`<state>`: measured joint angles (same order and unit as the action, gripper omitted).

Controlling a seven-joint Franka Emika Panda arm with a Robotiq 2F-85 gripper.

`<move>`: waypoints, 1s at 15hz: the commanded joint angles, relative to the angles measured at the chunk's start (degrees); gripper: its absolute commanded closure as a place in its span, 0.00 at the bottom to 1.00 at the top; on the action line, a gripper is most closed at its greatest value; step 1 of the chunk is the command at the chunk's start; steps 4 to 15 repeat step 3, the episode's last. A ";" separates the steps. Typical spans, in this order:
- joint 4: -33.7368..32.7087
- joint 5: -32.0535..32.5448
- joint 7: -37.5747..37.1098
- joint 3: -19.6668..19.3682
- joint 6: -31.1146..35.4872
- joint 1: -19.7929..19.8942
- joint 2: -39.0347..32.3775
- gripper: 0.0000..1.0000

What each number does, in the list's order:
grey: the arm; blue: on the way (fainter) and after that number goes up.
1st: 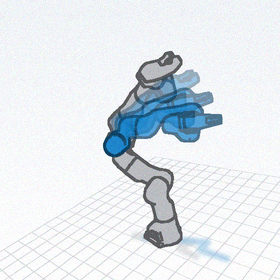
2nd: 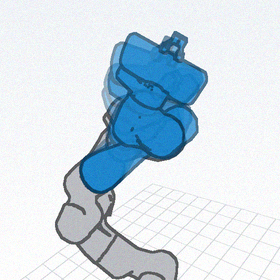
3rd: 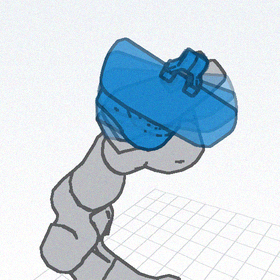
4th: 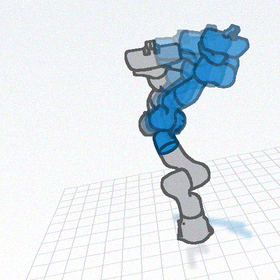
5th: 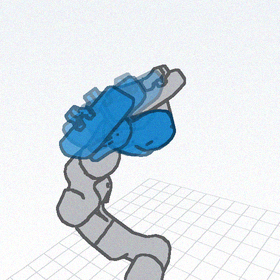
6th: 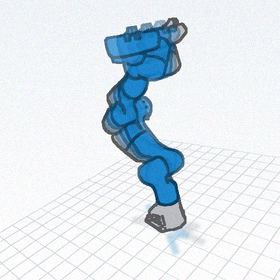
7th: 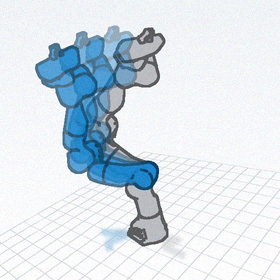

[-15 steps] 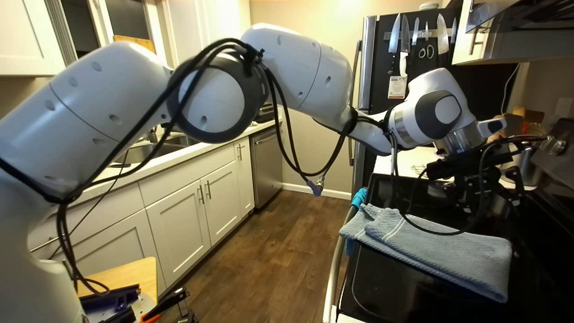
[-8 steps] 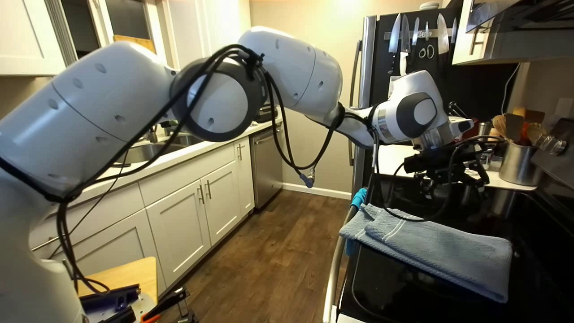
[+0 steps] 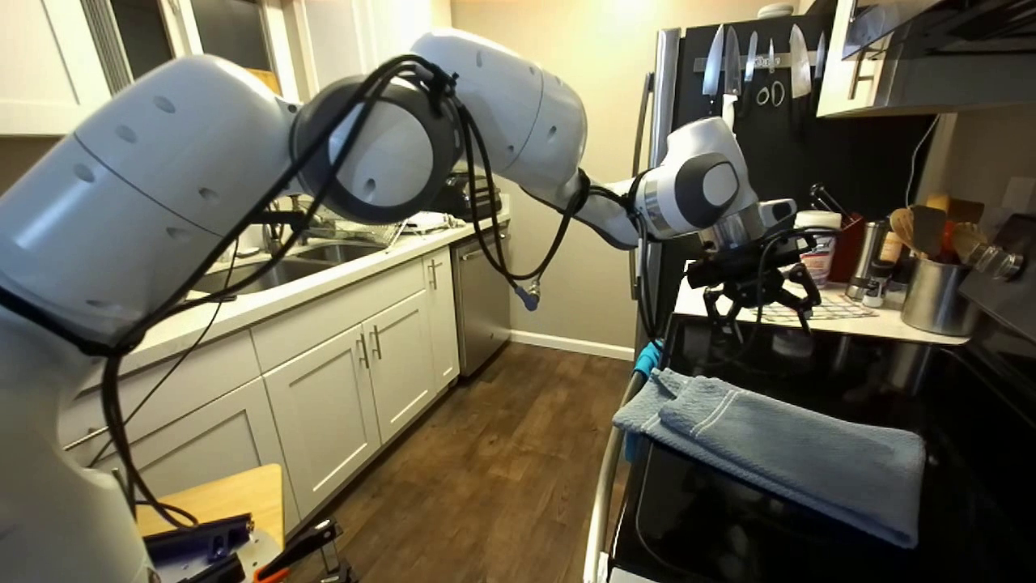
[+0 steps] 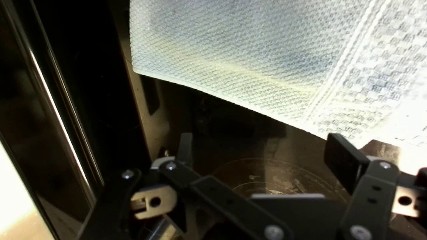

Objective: Pick up the light blue towel and put it on the hob of the stove

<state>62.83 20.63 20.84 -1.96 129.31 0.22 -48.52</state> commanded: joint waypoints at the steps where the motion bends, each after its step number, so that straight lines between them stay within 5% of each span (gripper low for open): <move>1: -0.13 -0.50 0.24 -0.55 -0.09 -0.30 -0.13 0.00; 15: -0.15 -0.48 0.23 -0.77 -0.07 -0.03 -0.36 0.00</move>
